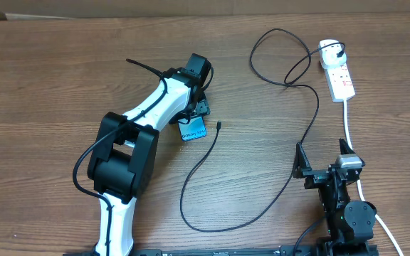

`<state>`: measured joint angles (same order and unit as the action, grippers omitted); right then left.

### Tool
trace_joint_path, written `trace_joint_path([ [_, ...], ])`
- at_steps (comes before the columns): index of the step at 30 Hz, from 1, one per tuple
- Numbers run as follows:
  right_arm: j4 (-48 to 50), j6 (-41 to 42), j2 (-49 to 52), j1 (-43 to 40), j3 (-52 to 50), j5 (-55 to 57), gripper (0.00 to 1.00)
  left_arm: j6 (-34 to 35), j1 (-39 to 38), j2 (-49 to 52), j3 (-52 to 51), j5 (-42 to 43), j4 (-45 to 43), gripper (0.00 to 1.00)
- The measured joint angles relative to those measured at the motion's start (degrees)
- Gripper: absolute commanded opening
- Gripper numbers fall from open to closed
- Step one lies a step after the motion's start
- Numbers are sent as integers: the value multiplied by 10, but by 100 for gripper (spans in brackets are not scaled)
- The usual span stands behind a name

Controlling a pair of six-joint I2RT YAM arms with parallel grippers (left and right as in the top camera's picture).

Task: Plug charger to phone and switch on socket
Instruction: 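Lift the phone with the left gripper and swing it upward, away from table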

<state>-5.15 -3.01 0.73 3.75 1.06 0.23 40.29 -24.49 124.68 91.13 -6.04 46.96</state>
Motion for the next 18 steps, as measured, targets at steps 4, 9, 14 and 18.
trace_joint_path([
  [4,0,0,0,0,0,0,100,-2,2,0,1,9,0,72],
  [9,0,0,0,0,0,0,100,-2,5,0,2,16,3,72],
  [14,0,0,0,0,0,0,100,-2,12,0,5,33,15,71],
  [18,0,0,0,0,0,0,100,-2,20,0,9,55,22,72],
])
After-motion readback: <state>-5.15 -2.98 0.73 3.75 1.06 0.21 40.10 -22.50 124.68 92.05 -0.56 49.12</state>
